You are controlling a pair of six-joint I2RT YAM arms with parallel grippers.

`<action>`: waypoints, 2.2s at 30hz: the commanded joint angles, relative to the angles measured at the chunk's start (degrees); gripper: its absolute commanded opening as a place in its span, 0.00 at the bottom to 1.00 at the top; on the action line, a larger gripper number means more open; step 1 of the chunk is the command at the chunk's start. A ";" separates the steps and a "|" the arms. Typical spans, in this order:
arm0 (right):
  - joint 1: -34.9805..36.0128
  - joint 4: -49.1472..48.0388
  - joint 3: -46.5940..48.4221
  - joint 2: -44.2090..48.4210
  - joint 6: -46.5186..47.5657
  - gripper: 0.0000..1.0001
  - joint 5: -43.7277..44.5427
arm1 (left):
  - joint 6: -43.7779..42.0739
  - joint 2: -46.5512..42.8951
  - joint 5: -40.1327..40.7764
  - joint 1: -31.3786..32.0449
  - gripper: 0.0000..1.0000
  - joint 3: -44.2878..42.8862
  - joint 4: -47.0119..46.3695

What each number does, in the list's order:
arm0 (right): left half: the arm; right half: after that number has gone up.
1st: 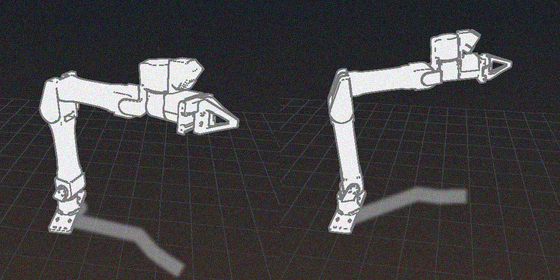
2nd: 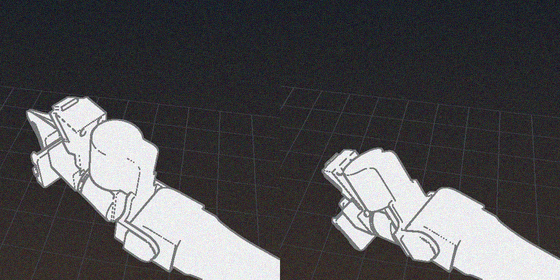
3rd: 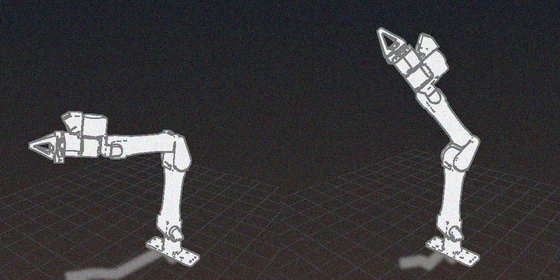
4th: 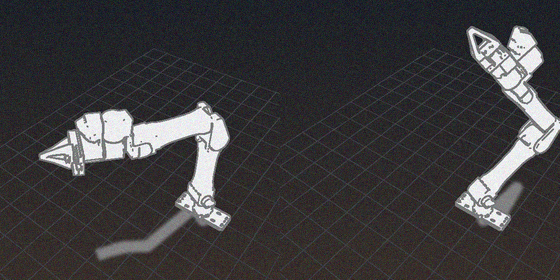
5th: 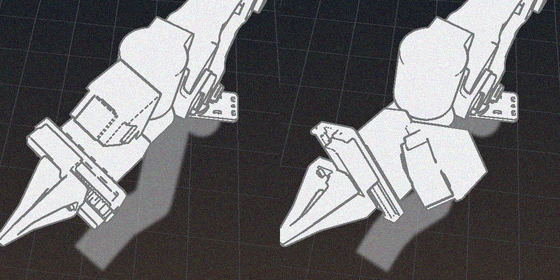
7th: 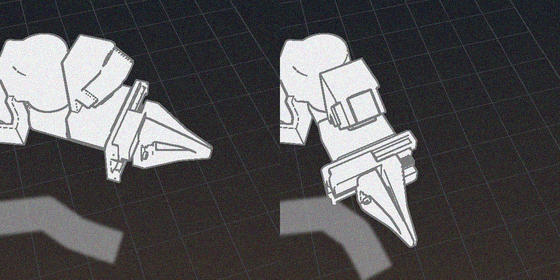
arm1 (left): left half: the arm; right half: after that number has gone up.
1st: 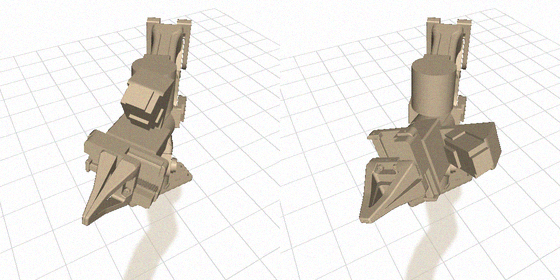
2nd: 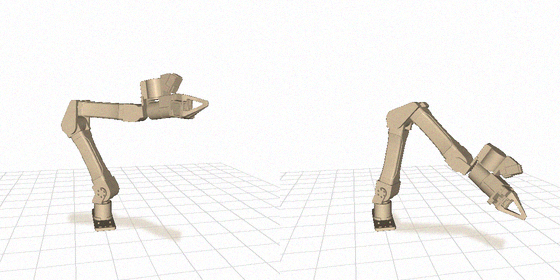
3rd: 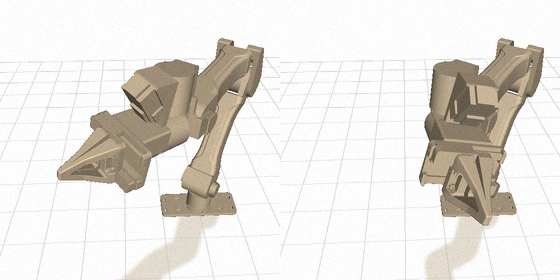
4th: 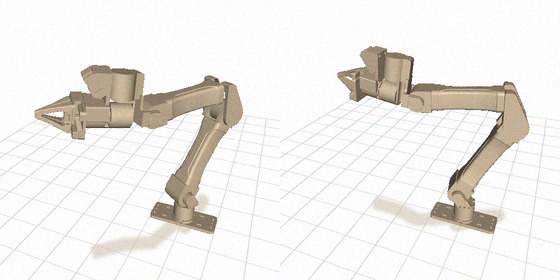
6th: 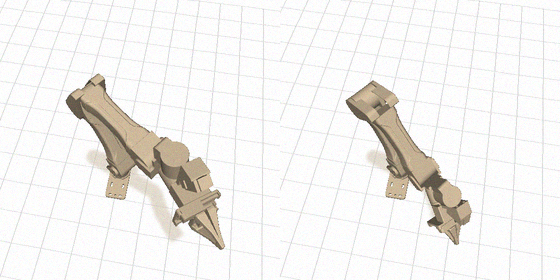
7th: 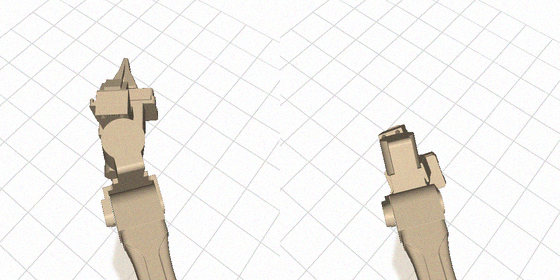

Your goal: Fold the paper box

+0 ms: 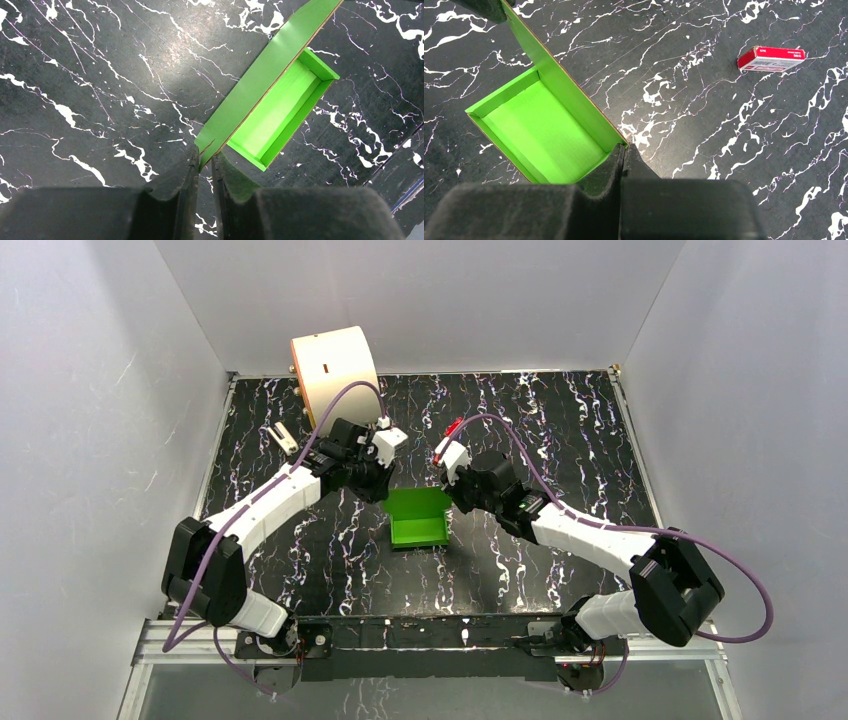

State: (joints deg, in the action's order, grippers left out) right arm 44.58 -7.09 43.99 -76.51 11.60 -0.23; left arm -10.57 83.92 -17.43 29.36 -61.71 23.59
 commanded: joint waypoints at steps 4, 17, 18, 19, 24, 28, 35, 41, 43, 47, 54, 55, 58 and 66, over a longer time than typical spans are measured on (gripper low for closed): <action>-0.05 -2.49 0.43 -0.39 -0.78 0.00 -1.49 | 0.24 -0.73 -2.27 -0.18 0.05 -2.17 0.41; 1.75 1.47 4.10 -1.28 -10.87 0.00 8.67 | 16.10 -2.18 8.96 2.82 0.00 -3.26 -3.91; 1.98 2.08 4.54 -1.46 -11.73 0.00 9.90 | 17.30 -2.18 10.44 3.26 0.00 -3.37 -4.05; 2.20 2.69 5.07 -1.60 -13.10 0.00 11.29 | 19.03 -2.18 12.18 3.69 0.00 -3.40 -4.34; 3.76 5.15 7.63 -3.07 -19.03 0.00 18.09 | 27.92 -2.06 20.15 5.86 0.00 -2.78 -7.37; 4.93 6.98 9.76 -5.08 -26.36 0.00 23.29 | 34.36 -1.61 28.47 8.11 0.00 -3.14 -8.63; 6.79 16.05 16.14 -11.54 -42.88 0.00 33.05 | 42.36 0.44 42.54 14.13 0.00 -2.39 -11.65; 7.97 24.44 20.80 -14.80 -53.25 0.00 44.54 | 46.43 -0.70 46.33 16.89 0.00 1.26 -15.89; 7.98 27.66 22.00 -15.50 -56.29 0.00 47.67 | 47.42 -1.80 46.87 17.19 0.00 2.84 -16.96; 8.06 29.74 22.94 -16.04 -58.79 0.00 49.96 | 49.37 -3.91 47.49 17.59 0.00 5.96 -18.72; 8.58 30.15 24.41 -17.09 -61.70 0.00 52.00 | 52.60 -3.64 50.35 19.14 0.00 8.76 -20.68; 8.67 30.64 24.66 -17.31 -62.45 0.00 52.49 | 53.16 -3.53 50.85 19.15 0.00 8.84 -20.74; 8.90 31.45 24.99 -17.76 -63.56 0.00 53.11 | 54.12 -3.59 51.46 19.32 0.00 9.21 -21.91; 8.95 26.10 20.87 -14.09 -54.48 0.05 50.31 | 50.78 -5.40 52.47 19.32 0.01 9.60 -20.66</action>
State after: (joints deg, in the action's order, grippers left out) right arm 53.34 22.13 66.85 -93.41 -48.12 48.86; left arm 41.69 82.63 30.50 48.29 -52.93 2.24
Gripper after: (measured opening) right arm 0.044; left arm 0.011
